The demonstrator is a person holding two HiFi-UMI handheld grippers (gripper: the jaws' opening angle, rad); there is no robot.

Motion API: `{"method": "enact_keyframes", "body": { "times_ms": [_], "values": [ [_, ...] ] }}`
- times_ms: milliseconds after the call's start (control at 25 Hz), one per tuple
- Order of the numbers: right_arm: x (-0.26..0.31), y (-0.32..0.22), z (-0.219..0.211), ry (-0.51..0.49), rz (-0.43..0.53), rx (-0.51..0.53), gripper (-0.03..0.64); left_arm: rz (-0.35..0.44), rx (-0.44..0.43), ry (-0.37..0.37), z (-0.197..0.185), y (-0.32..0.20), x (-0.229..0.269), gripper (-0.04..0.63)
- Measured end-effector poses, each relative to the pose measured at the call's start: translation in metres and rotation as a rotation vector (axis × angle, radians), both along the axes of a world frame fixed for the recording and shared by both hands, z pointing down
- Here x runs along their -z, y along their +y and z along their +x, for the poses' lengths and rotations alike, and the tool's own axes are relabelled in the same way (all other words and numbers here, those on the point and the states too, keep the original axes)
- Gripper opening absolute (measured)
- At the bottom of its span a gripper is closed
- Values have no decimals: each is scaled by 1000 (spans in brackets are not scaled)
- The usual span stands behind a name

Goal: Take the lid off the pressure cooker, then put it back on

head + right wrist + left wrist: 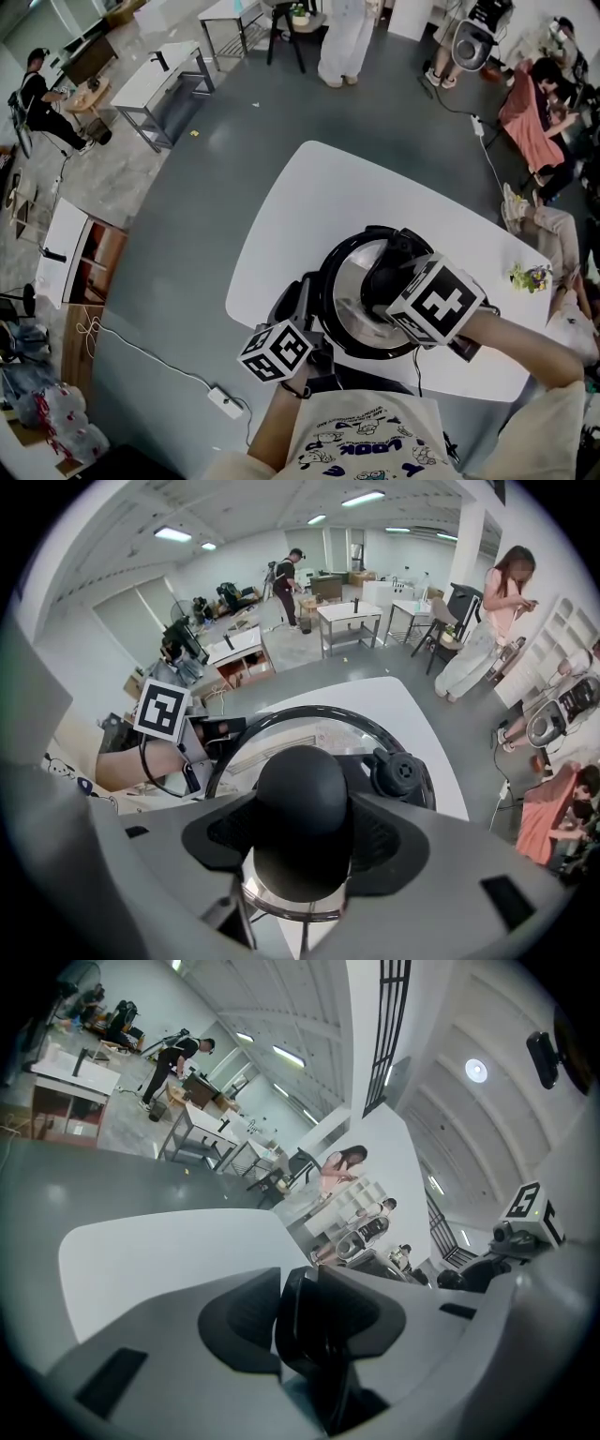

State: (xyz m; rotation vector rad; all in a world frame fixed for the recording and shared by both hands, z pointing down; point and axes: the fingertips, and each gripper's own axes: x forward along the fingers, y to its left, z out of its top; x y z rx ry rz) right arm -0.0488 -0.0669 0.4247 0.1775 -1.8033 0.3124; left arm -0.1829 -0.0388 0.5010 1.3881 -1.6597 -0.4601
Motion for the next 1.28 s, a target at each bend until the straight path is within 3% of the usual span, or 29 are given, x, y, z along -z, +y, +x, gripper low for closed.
{"method": "enact_keyframes", "body": {
  "times_ms": [280,680,1040,1280],
  "values": [
    [12,-4,8,-32,3,-35,293,-15,-14,-66,-2,2,4,137],
    [29,-30,42,-85,23,-168,293,42,-43,-283,-4,-13,47,133],
    [29,-56,103,-143,27,-372,293,98,-104,-479,11,-35,83,66],
    [26,-57,157,-167,35,-540,293,176,-194,-561,44,-48,108,26]
  ]
}}
